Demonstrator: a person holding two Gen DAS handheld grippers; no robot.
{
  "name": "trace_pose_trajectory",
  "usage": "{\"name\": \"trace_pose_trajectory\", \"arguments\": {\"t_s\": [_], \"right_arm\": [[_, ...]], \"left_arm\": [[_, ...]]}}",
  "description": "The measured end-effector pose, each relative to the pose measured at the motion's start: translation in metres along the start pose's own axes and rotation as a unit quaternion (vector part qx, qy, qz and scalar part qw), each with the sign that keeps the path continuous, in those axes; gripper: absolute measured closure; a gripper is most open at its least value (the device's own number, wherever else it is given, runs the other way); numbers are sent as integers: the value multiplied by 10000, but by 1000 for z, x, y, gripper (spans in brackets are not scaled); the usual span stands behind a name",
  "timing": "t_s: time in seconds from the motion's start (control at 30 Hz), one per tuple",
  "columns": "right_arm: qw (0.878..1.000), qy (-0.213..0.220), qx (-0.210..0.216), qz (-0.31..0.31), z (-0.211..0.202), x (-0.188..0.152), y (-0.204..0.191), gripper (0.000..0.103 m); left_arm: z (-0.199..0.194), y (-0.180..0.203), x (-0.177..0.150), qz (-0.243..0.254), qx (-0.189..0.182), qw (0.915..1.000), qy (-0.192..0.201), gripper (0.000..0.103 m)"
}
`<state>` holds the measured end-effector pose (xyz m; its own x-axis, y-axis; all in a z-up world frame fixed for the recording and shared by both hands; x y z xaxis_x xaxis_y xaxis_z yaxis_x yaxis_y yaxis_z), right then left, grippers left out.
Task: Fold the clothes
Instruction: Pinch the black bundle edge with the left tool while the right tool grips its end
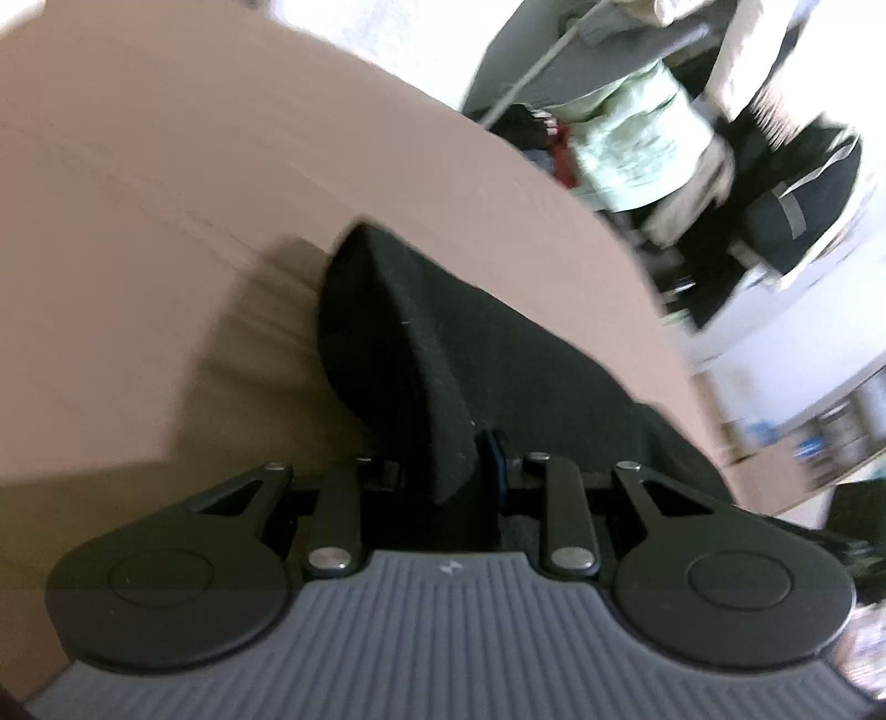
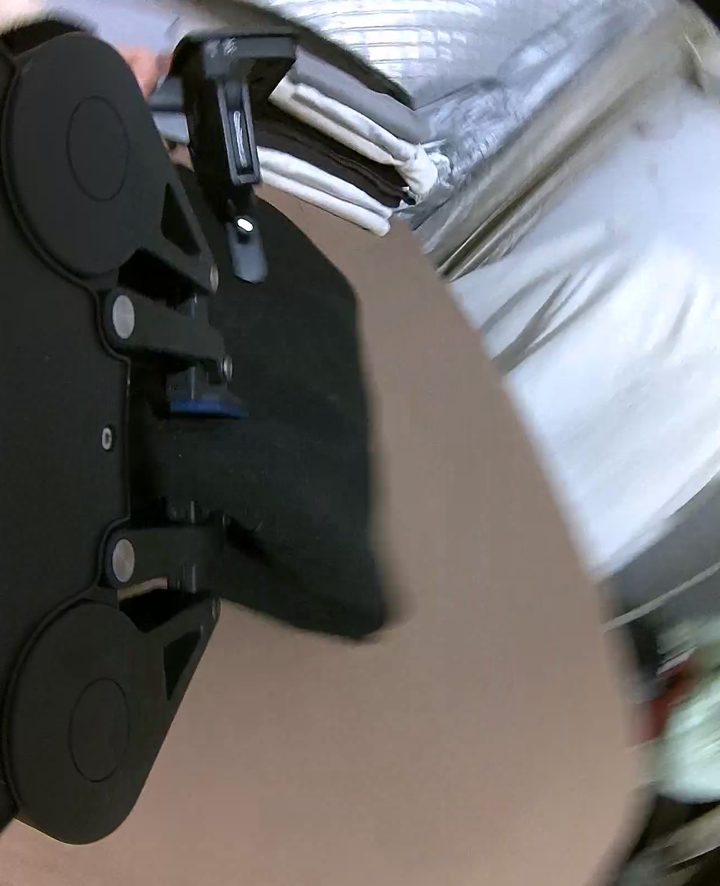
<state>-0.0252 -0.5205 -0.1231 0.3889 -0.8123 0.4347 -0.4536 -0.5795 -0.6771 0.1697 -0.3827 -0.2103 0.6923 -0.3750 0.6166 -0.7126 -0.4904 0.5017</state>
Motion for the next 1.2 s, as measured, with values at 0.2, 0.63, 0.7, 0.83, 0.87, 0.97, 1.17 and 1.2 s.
{"name": "trace_pose_trajectory", "arguments": {"t_s": [0.2, 0.63, 0.7, 0.83, 0.87, 0.97, 1.17, 1.2], "right_arm": [[9965, -349, 351, 672, 2, -33, 28, 56], [9994, 330, -70, -60, 11, 25, 59, 19], [9994, 290, 97, 140, 24, 43, 73, 17], [9971, 458, 569, -224, 46, 52, 55, 60], [9959, 491, 603, -461, 50, 52, 47, 79], [9814, 1036, 612, -1493, 41, 50, 9, 81], [9642, 1492, 903, -1999, 32, 89, -50, 81], [9635, 1495, 906, -2026, 34, 97, -57, 78]], "left_arm": [[19, -21, 0, -351, 23, 9993, -106, 49], [43, -14, -2, -470, -646, 9961, -363, 49], [45, -10, -3, -305, -727, 9963, -334, 70], [39, 0, 1, -57, -565, 9982, -206, 79], [34, 6, 4, 136, -470, 9987, -131, 81], [16, 18, 11, 317, -455, 9984, 108, 82], [-12, -20, 32, -776, -894, 9891, 871, 77], [-8, -30, 35, -872, -699, 9893, 939, 69]]}}
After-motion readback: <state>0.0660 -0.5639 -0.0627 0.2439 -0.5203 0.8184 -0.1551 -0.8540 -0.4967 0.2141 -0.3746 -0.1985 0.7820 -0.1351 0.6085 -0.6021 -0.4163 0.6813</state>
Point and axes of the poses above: each gripper's, at about its wrist camera, not at the fingertips, and z roughly the way its jaws point, y to its right, x to its top, the point moved 9 cm from there along z, roughly the way its jaws point, and after that the axes turned 10 degrees about z, right-handed, at the moved point
